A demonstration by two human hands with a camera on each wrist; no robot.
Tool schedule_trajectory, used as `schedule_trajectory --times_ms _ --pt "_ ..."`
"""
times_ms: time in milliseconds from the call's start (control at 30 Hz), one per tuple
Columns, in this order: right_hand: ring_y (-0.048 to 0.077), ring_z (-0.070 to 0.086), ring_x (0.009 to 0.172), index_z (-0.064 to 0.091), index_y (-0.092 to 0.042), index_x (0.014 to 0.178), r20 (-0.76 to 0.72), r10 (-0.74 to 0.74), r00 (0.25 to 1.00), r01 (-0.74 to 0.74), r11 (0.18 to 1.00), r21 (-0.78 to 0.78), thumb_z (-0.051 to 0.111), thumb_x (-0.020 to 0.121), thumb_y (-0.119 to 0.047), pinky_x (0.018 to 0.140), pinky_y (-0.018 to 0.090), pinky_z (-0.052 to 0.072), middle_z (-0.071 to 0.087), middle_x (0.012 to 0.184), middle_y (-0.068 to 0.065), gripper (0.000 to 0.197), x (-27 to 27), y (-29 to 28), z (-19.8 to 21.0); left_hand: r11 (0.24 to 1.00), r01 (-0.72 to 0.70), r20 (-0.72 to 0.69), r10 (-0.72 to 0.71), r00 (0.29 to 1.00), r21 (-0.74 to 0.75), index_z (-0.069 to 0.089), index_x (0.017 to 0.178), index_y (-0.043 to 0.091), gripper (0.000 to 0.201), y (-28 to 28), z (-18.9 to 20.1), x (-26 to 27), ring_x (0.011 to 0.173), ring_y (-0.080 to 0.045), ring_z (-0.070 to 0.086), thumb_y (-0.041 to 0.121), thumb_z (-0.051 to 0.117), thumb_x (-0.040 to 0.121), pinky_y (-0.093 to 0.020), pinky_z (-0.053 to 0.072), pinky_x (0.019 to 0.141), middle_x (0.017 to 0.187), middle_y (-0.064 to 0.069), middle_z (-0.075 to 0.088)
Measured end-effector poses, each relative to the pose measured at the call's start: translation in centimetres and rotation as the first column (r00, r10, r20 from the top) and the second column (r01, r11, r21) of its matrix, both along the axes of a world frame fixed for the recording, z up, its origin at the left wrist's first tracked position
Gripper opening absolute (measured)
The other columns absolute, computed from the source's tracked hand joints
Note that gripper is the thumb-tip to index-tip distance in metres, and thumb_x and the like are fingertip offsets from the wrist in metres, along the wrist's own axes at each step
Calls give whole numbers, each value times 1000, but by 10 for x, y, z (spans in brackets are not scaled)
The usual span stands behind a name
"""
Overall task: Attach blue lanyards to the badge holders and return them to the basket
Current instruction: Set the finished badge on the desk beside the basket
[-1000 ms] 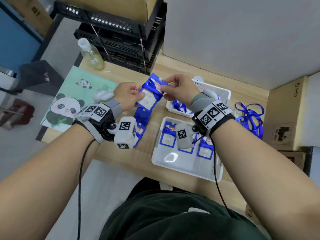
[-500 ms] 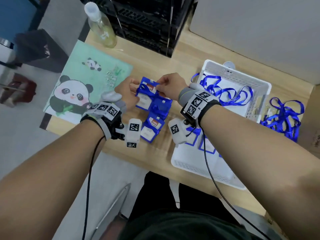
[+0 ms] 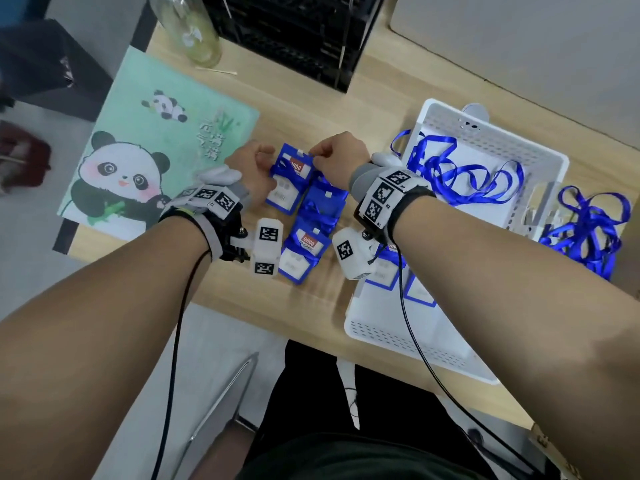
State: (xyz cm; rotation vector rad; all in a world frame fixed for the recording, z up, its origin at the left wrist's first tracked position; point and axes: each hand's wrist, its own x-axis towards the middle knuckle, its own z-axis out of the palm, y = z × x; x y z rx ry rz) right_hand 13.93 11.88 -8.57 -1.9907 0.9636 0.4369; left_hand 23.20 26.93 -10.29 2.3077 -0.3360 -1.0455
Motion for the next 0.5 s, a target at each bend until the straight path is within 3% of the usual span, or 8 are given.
schedule_trajectory --times_ms 133,233,267,400,500 --pt "10 58 90 72 -21 110 51 -49 998 49 999 -1 59 92 -18 75 17 43 69 107 -4 22 -8 -9 9 998 68 117 -66 991 -14 50 130 17 60 -13 14 -8 104 -16 58 8 74 76 -26 47 86 119 -2 60" --pt "6 58 82 74 -24 99 79 -68 995 68 998 0 57 90 -14 61 10 41 65 91 -10 21 -14 -22 27 993 100 176 -89 980 -58 56 121 19 48 -35 28 -16 89 -12 58 13 73 77 -23 47 78 106 1 61" --pt "7 59 81 73 -25 95 93 -81 992 81 997 -1 57 89 -13 62 10 43 65 88 -11 21 -22 -29 36 990 112 166 -97 981 -84 59 116 21 41 -46 37 -23 83 -11 58 14 72 77 -22 47 74 100 2 62" --pt "9 63 72 69 -27 82 103 -161 981 160 987 23 57 86 -13 66 22 51 71 80 -8 20 -55 -48 60 972 200 141 -182 973 -124 63 96 24 22 -79 57 -55 73 -13 60 13 70 78 -25 48 63 83 7 65" --pt "13 65 65 66 -28 73 90 -218 972 216 976 31 57 85 -14 62 27 55 71 74 -5 21 -92 -57 67 938 331 136 -317 939 -98 61 93 24 19 -95 63 -86 72 -15 59 22 72 78 -27 48 67 76 8 62"
